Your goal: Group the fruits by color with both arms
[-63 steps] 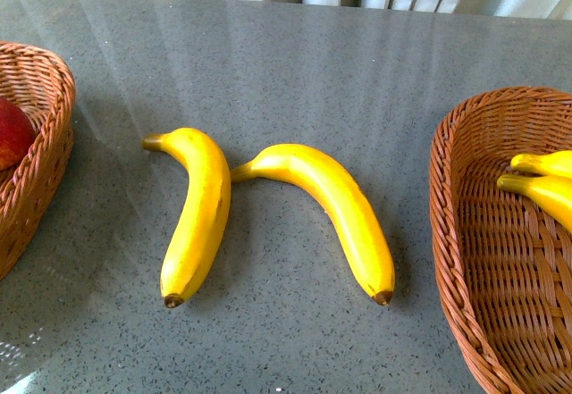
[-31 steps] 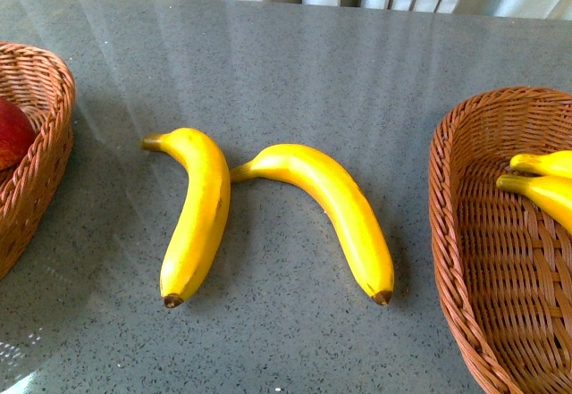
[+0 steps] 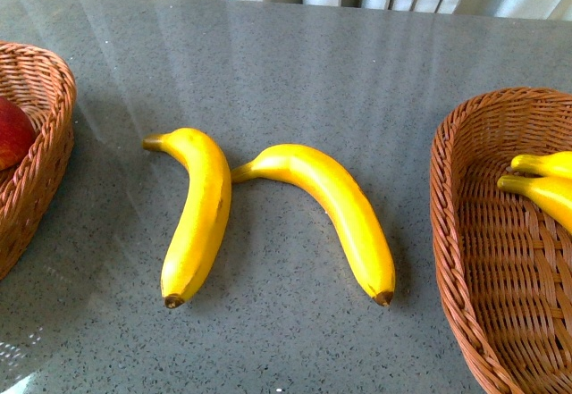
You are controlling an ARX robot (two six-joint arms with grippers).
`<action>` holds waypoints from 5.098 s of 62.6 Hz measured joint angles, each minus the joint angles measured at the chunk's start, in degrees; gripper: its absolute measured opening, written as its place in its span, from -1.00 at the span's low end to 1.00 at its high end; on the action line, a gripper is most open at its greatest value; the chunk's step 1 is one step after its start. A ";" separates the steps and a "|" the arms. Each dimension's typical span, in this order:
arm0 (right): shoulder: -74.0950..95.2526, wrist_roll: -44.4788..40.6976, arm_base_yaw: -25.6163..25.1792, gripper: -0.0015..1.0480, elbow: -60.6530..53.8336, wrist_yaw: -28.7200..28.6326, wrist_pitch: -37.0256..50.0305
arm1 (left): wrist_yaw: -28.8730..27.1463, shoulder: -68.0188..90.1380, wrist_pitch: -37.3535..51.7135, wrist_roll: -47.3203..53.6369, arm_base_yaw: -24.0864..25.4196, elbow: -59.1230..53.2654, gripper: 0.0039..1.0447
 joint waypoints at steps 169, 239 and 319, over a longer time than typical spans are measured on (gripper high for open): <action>87.10 12.76 46.05 0.12 59.76 22.34 -4.70 | 0.00 -0.02 0.00 0.00 0.00 0.00 0.83; 39.76 10.64 19.30 -0.31 14.99 14.69 7.30 | 0.00 -0.02 0.02 0.00 0.00 0.00 0.83; 39.28 -3.58 26.71 0.82 18.95 27.63 -0.83 | 0.00 -0.02 0.00 -0.02 0.00 0.00 0.83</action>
